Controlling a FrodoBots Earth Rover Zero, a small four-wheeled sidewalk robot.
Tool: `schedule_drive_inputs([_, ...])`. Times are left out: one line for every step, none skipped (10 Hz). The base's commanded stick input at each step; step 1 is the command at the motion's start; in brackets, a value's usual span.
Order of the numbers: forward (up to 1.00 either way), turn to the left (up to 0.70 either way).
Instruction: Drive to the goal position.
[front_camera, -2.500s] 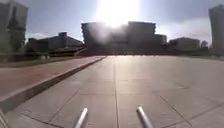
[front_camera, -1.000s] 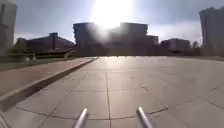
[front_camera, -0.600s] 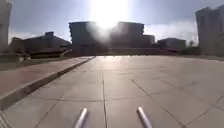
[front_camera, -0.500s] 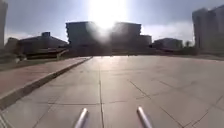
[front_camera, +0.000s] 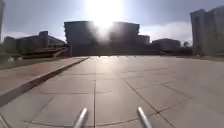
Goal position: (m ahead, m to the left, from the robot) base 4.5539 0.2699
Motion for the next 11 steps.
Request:
schedule_drive_inputs([1.00, -0.02])
schedule_drive_inputs([1.00, -0.02])
schedule_drive_inputs([1.00, -0.02])
schedule_drive_inputs([1.00, -0.02])
schedule_drive_inputs([1.00, -0.02])
schedule_drive_inputs([1.00, -0.02])
schedule_drive_inputs([1.00, -0.02])
schedule_drive_inputs([1.00, -0.02])
schedule_drive_inputs([1.00, -0.02])
schedule_drive_inputs([1.00, -0.02])
schedule_drive_inputs([1.00, -0.02])
